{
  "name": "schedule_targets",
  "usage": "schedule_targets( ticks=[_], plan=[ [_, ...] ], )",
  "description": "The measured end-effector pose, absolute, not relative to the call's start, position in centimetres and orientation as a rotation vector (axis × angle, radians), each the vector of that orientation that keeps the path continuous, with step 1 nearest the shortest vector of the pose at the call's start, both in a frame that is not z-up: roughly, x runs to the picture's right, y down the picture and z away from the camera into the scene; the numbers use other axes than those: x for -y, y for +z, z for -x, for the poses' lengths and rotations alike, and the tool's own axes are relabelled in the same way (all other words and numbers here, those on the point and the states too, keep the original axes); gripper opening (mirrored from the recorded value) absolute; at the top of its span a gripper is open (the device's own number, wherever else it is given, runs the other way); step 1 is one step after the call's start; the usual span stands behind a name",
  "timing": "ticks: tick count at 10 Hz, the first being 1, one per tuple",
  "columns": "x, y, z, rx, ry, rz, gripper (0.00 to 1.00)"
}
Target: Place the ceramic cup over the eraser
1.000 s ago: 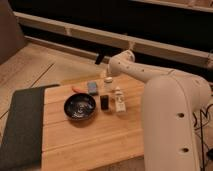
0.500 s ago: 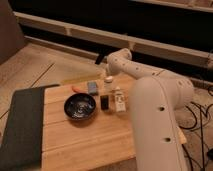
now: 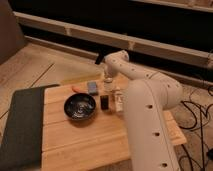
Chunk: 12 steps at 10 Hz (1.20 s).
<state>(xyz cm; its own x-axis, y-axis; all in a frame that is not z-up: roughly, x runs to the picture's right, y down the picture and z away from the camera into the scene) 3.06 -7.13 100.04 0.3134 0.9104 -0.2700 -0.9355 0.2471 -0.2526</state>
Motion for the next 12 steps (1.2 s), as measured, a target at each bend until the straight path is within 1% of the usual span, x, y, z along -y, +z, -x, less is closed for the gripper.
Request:
schedule_targets(
  ticks=[1, 3, 4, 6, 8, 10, 12],
  plan=[
    [7.2, 99.8, -3.4, -0.087, 1.252, 0.388, 0.18],
    [7.7, 98.5, -3.9, -0.117, 1.217, 0.356, 0.02],
    [8.4, 97.2, -3.3, -0.122, 1.188, 0.339, 0.0],
    [10.1, 94.4, -1.6, -0.108, 1.156, 0.308, 0.0],
    [11.9, 90.4, -0.1, -0.081, 1.157, 0.274, 0.0],
    [12.3, 87.2, 0.4, -0.065, 1.187, 0.253, 0.0],
    [11.6, 84.4, 0.4, -0.048, 1.231, 0.242, 0.0]
  ],
)
